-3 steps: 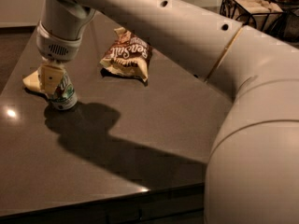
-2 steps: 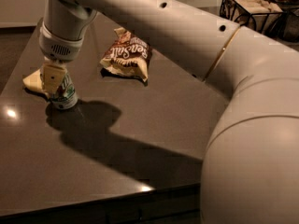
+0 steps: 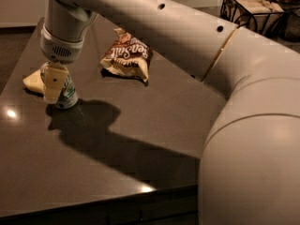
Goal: Move 7up can near sponge
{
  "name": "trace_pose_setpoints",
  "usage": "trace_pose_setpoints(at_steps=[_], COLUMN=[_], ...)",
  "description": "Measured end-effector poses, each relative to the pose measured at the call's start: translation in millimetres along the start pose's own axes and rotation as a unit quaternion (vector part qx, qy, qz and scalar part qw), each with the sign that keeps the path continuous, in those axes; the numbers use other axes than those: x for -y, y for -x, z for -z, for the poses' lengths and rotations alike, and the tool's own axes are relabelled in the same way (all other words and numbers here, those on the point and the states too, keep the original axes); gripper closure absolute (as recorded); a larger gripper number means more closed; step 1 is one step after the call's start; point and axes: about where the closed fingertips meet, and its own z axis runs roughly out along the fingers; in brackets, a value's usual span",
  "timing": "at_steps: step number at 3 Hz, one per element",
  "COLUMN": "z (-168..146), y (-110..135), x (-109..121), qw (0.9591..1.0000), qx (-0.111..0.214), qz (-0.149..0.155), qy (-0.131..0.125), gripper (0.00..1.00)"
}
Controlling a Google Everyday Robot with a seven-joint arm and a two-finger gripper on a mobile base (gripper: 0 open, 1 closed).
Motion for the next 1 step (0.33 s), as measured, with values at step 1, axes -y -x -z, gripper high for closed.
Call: trace_pose_setpoints(at_steps=[1], z=[-0.1], y=[0.0], x=[0.0], qw=[1.0], qx=[0.0], qz=[0.0], qy=[0.0], gripper=[0.0])
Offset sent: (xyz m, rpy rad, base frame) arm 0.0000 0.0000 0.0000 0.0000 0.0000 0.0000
